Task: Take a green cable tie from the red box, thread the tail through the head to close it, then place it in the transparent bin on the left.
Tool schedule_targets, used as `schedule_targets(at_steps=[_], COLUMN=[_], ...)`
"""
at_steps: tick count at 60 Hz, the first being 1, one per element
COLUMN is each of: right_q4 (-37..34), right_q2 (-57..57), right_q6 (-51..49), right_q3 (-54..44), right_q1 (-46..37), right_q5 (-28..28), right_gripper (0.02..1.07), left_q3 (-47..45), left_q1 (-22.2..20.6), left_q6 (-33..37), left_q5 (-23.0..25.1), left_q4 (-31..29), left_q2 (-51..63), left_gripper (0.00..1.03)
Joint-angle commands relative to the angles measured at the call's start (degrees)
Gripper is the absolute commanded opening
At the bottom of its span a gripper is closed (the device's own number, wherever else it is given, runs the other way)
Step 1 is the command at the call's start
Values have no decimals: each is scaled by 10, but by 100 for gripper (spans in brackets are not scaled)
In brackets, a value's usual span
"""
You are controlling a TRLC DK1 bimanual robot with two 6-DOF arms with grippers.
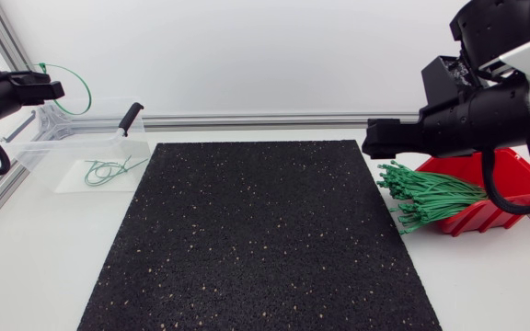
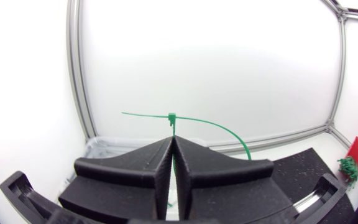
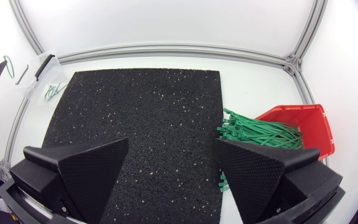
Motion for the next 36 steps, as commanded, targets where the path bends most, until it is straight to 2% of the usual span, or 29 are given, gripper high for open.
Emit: schedule_targets(at_steps=[1,8,12,18,21,36], right_q4=[4,-2,-3,-3,-4,-16], right_q2=[-21,-45,-53,-59,-60,-65], right_q6=[-14,-16,-16,-14,-14,-3], right_q3=[-19,-27,-32,-44,-48,-53], right_q1=[-1,9,14,14,15,33], right_q5=[11,31,38,40,40,40], right_gripper=[102,102,102,102,102,102], left_q3=[23,53,81,117,148,330], left_q1=[7,17,28,34,35,33], left_q6=[38,71,72,92,93,81], left_q5=[-30,-67,-69,-98,-112,-112], left_q4=[56,114,100,88,45,-198], left_q2=[44,110,143,191,209,286], left_gripper=[4,4,4,4,4,4])
